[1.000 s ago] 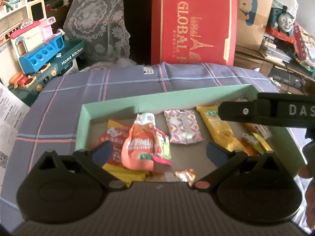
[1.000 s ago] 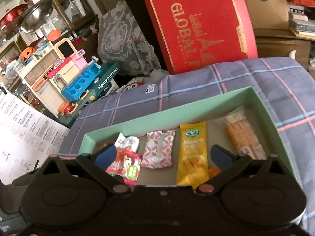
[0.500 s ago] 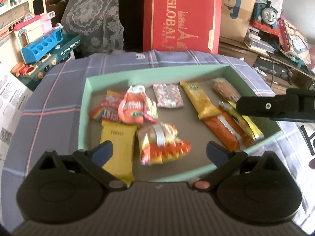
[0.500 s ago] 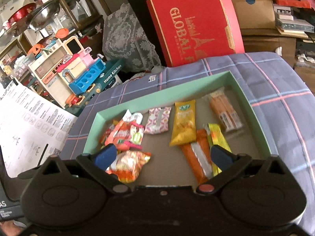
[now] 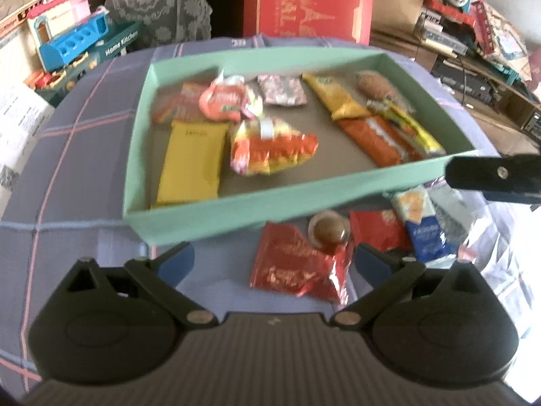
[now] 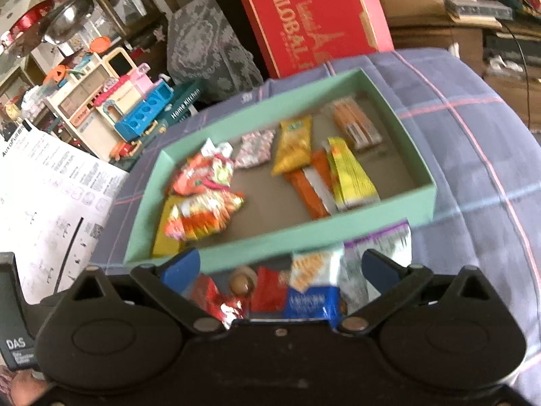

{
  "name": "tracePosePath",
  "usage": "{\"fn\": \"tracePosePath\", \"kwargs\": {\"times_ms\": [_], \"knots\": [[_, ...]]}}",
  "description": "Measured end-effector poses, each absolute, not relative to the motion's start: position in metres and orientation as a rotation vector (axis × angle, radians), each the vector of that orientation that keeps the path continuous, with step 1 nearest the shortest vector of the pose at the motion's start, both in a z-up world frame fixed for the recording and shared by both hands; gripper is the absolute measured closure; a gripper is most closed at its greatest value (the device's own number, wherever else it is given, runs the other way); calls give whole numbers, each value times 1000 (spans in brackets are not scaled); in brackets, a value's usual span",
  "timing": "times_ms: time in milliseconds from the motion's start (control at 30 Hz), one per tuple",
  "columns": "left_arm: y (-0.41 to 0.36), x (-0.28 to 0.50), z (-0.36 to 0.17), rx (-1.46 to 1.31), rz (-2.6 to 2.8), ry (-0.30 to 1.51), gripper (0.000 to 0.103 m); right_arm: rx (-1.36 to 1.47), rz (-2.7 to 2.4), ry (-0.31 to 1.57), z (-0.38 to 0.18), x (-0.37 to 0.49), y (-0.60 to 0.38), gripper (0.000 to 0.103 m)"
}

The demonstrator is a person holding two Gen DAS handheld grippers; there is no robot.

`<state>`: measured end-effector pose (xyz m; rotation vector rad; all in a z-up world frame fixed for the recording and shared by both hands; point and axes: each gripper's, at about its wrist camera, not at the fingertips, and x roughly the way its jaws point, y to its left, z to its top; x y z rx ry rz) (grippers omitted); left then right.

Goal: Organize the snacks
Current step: 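Grasp blue-white cracker packet with right tool while left tool grasps red foil packet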

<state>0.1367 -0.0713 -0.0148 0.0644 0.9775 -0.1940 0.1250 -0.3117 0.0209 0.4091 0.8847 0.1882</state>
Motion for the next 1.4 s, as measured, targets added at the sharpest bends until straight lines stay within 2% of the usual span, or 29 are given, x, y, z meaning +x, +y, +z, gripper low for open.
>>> {"fn": "tracePosePath", "kwargs": {"times_ms": [233, 567, 733, 800, 967, 1200, 1400], "knots": [[-70, 140, -28, 64, -158, 1002, 0, 423, 160, 888, 4, 109, -314, 0], [-89, 151, -49, 121, -137, 1009, 0, 399, 131, 889, -6, 108, -306, 28], [-79, 152, -54, 103, -142, 1018, 0, 345, 131, 904, -12, 115, -295, 30], [-72, 150, -53, 106, -142, 1016, 0, 323, 128, 910, -16, 120, -290, 34], [-49, 143, -52, 103, -130, 1017, 0, 261, 122, 923, -29, 127, -278, 58], [-25, 127, -51, 88, -140, 1002, 0, 251, 148, 915, -33, 127, -267, 61], [-33, 109, -46, 187, -292, 959, 0, 288, 143, 937, -40, 125, -272, 60]]}}
